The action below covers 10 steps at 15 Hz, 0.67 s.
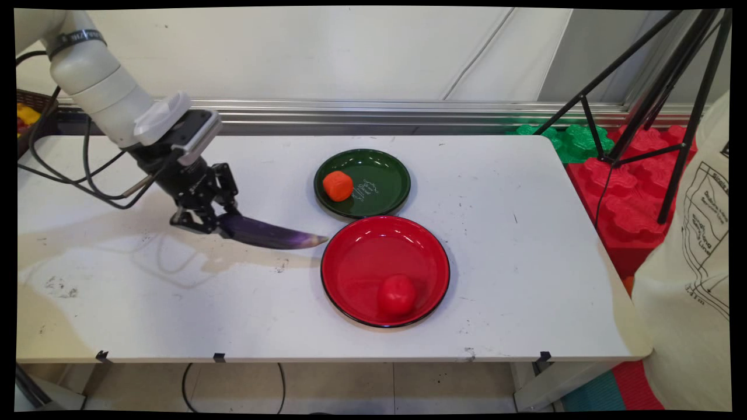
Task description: Place the picked object on the table
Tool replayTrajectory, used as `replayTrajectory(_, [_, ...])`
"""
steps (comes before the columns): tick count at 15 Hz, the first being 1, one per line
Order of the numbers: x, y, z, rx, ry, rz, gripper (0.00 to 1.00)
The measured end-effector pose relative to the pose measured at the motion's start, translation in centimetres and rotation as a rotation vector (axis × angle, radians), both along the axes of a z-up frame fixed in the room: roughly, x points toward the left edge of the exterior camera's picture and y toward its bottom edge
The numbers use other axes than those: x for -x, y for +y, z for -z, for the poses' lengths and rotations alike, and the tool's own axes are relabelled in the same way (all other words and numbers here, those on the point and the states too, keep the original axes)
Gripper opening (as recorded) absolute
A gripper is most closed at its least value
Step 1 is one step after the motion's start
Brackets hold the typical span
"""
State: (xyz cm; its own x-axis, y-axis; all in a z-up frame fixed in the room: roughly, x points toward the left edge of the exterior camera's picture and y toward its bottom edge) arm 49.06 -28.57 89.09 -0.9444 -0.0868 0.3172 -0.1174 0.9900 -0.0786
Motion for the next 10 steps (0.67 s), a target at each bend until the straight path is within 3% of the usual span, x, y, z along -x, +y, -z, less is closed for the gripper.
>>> replayTrajectory(10, [-4.1, -0.4, 4.2, 0.017, -0.131, 0.095, 0.00])
